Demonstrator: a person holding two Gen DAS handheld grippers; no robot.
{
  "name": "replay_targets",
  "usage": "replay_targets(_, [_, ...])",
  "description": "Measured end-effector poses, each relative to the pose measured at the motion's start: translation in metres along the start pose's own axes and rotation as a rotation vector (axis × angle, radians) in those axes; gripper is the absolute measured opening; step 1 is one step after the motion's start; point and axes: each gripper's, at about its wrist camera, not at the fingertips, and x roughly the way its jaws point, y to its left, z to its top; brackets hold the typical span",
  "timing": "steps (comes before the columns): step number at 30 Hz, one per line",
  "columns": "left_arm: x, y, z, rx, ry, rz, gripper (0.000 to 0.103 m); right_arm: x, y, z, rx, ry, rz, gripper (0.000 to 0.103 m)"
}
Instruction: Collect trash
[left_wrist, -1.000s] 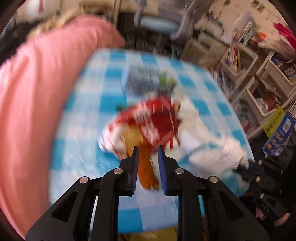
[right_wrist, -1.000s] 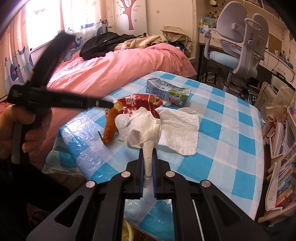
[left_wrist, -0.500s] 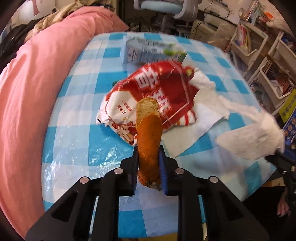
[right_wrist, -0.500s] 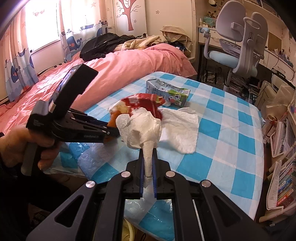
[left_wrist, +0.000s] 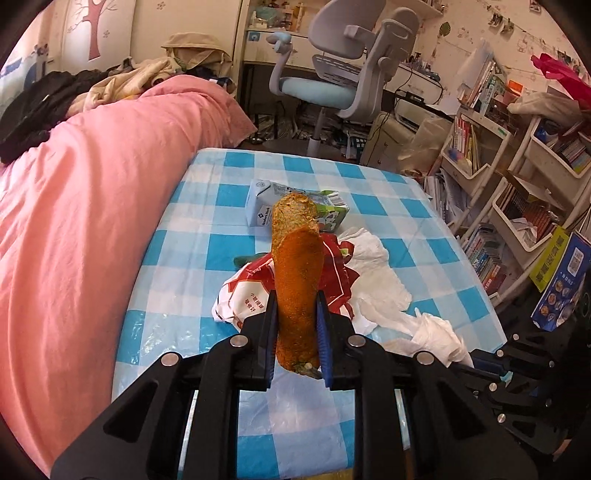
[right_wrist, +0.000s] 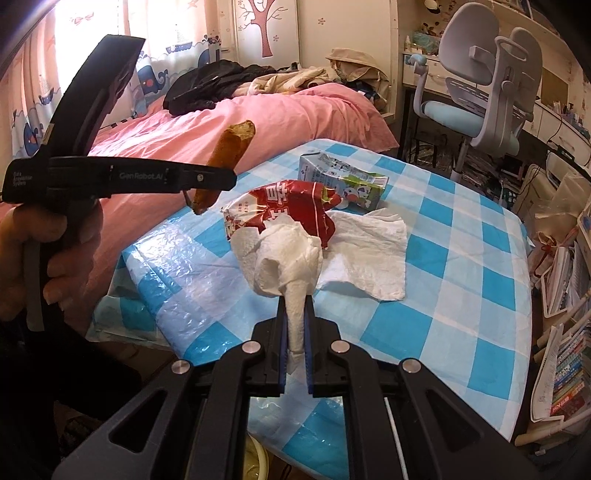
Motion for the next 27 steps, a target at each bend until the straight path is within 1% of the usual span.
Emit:
replay_targets(10, [0.003,-0.008,-0.004,0.063,-0.004,0.045,0.018,-0.002,0.002,-0.001,-0.01,-0.005,0.006,0.008])
replay_targets(19, [0.003,-0.011,-0.005,0.081,-0.01,0.065,0.018,-0.001,0.007,0.0,-0.027,0.001,0.02,0.008])
replay_targets(27, [0.002,-0.013,-0.005,0.087,-0.012,0.072,0.018,0.001,0.013,-0.001,-0.049,0.009,0.049,0.008])
